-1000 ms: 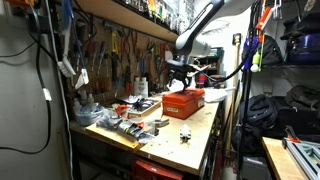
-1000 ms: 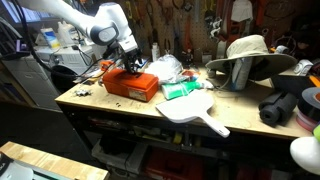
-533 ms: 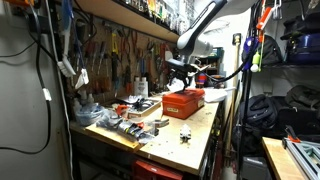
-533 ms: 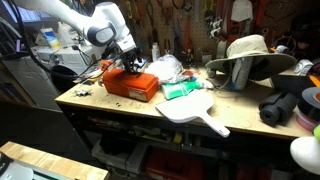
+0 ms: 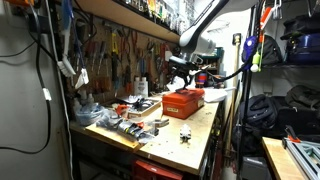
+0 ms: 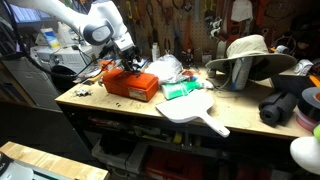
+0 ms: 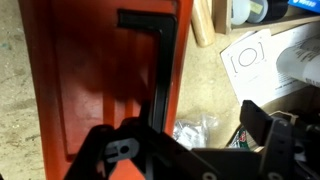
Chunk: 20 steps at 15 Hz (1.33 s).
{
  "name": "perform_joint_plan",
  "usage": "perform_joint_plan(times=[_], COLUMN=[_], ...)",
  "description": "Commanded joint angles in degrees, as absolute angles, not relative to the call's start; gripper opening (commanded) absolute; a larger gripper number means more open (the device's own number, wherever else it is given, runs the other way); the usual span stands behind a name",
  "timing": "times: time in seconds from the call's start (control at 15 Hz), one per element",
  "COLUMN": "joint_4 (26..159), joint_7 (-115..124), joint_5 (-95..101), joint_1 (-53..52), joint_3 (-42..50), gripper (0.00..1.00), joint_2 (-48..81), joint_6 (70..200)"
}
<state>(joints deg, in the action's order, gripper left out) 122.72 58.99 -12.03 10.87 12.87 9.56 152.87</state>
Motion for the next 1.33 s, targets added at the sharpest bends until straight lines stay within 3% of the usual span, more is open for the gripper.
perform_joint_plan(times=[0.0,0.4,0.53,1.0,1.27], joint_4=[124.3,124.6,124.8,126.3,125.8], joint_7=[58.2,58.1,58.1,55.8,51.8], joint_5=[-12.5,-12.7,-12.6,-12.8,-13.4], joint_1=[10.7,10.8,10.8,11.0,11.8], joint_3=[13.1,13.1,13.2,13.1,13.3], gripper=[0.58,0.12,0.00,0.04,0.04], joint_2=[7.9,7.3,7.1,3.9,0.1], joint_6=[152.3,151.4,151.1,146.1,132.9])
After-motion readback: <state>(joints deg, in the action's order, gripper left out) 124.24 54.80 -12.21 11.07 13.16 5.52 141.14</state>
